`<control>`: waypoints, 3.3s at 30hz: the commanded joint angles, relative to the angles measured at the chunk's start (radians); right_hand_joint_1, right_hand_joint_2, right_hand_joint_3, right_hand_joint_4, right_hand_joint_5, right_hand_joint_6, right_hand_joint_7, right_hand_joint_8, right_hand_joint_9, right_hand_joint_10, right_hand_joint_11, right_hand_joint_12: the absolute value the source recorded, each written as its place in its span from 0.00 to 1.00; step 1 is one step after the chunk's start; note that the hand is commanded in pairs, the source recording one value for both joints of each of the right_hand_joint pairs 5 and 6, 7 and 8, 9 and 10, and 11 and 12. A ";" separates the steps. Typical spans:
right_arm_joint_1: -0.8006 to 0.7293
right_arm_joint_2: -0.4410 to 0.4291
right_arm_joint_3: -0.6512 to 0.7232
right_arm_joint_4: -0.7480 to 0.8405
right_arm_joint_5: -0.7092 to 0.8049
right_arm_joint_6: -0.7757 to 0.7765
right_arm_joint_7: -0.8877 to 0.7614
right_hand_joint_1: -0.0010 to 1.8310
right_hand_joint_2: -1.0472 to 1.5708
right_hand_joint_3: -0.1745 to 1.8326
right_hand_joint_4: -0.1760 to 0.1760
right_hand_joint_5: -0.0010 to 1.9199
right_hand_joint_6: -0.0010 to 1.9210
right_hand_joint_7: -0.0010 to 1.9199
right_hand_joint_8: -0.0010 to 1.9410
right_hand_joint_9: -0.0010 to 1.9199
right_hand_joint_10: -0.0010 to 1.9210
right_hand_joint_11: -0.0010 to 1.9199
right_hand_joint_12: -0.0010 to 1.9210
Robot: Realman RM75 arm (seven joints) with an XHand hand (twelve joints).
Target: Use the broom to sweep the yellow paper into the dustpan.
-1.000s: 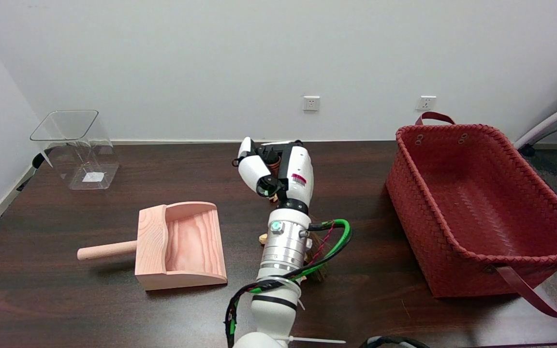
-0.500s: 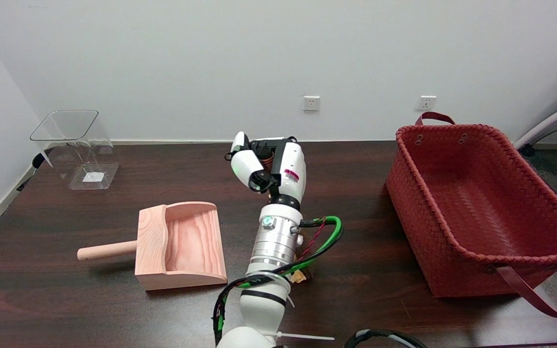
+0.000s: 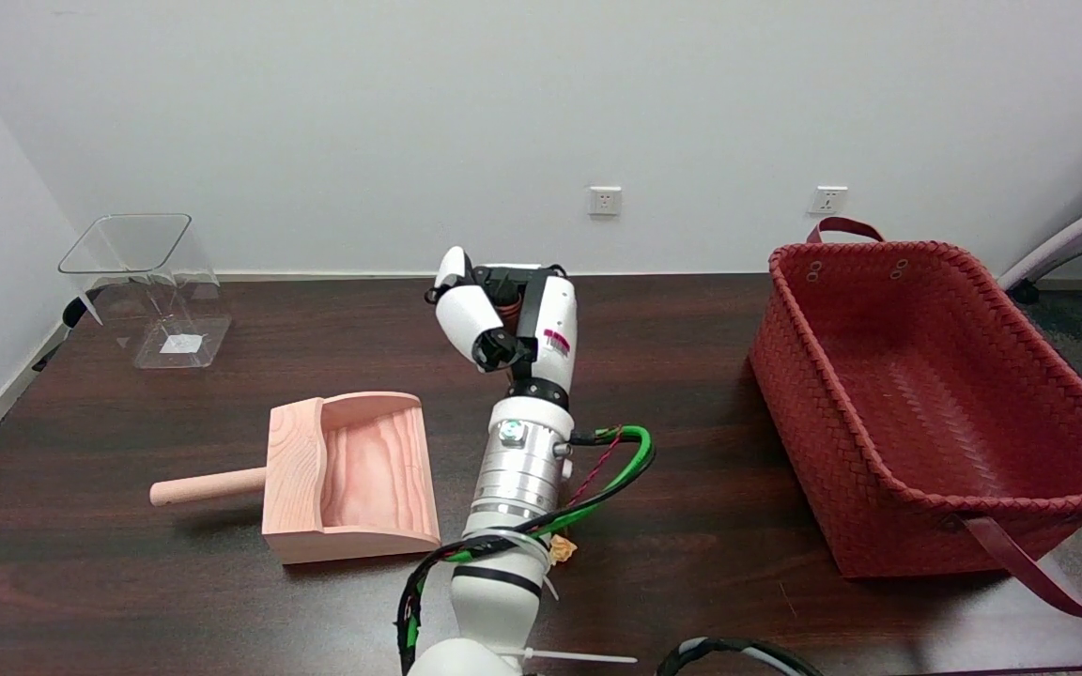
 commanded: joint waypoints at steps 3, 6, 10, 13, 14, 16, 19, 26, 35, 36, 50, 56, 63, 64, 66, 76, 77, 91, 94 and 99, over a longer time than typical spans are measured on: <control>0.011 -0.021 -0.018 -0.011 -0.106 0.082 0.066 0.53 1.00 0.43 0.50 1.00 1.00 1.00 0.99 1.00 1.00 1.00 1.00; 0.013 -0.025 -0.018 -0.013 -0.127 0.088 0.055 0.52 1.00 0.43 0.50 1.00 1.00 1.00 0.99 1.00 1.00 1.00 1.00; 0.018 -0.023 -0.015 -0.003 -0.181 0.094 -0.052 0.52 1.00 0.41 0.50 1.00 1.00 1.00 0.99 1.00 1.00 1.00 1.00; 0.006 -0.024 -0.018 0.026 -0.183 0.087 -0.123 0.54 1.00 0.39 0.50 1.00 1.00 1.00 0.99 1.00 1.00 1.00 1.00; -0.004 -0.024 -0.019 0.044 -0.179 0.087 -0.158 0.55 1.00 0.38 0.50 1.00 1.00 1.00 0.99 1.00 1.00 1.00 1.00; -0.024 -0.025 -0.025 0.082 -0.174 0.084 -0.206 0.56 1.00 0.37 0.50 1.00 1.00 1.00 0.99 1.00 1.00 1.00 1.00; -0.067 -0.030 -0.042 0.155 -0.145 0.078 -0.291 0.54 1.00 0.37 0.50 1.00 1.00 1.00 0.99 1.00 1.00 1.00 1.00; -0.092 -0.032 -0.060 0.162 -0.166 0.081 -0.357 0.56 1.00 0.41 0.50 1.00 1.00 1.00 0.99 1.00 1.00 1.00 1.00; -0.048 -0.006 -0.046 0.047 -0.086 0.057 -0.245 0.56 1.00 0.43 0.50 1.00 1.00 1.00 0.99 1.00 1.00 1.00 1.00; -0.040 -0.002 -0.044 0.034 -0.084 0.057 -0.240 0.56 1.00 0.43 0.50 1.00 1.00 1.00 0.99 1.00 1.00 1.00 1.00; 0.023 0.036 -0.026 -0.173 0.019 0.038 -0.014 0.56 1.00 0.45 0.50 1.00 1.00 1.00 0.99 1.00 1.00 1.00 1.00; 0.050 0.030 -0.021 -0.235 0.028 0.015 0.074 0.55 1.00 0.46 0.50 1.00 1.00 1.00 0.99 1.00 1.00 1.00 1.00; 0.078 0.024 -0.021 -0.226 0.045 -0.044 0.108 0.55 1.00 0.47 0.50 1.00 1.00 1.00 0.99 1.00 1.00 1.00 1.00; 0.085 0.021 -0.021 -0.225 0.046 -0.049 0.108 0.56 1.00 0.47 0.50 1.00 1.00 1.00 0.99 1.00 1.00 1.00 1.00; 0.102 0.019 -0.021 -0.226 0.046 -0.058 0.108 0.56 1.00 0.47 0.50 1.00 1.00 1.00 0.99 1.00 1.00 1.00 1.00; 0.144 -0.013 -0.022 -0.202 0.063 -0.063 0.178 0.55 1.00 0.45 0.50 1.00 1.00 1.00 0.99 1.00 1.00 1.00 1.00; 0.145 -0.016 -0.024 -0.194 0.073 -0.063 0.179 0.55 1.00 0.45 0.50 1.00 1.00 1.00 0.99 1.00 1.00 1.00 1.00; 0.106 -0.039 -0.040 -0.162 0.126 -0.084 0.345 0.51 1.00 0.41 0.50 1.00 1.00 1.00 0.99 1.00 1.00 1.00 1.00; 0.103 -0.041 -0.040 -0.165 0.178 -0.130 0.458 0.49 1.00 0.39 0.50 1.00 1.00 1.00 0.99 1.00 1.00 1.00 1.00; 0.126 -0.038 -0.032 -0.198 0.205 -0.163 0.547 0.45 1.00 0.36 0.50 1.00 1.00 1.00 0.99 1.00 1.00 1.00 1.00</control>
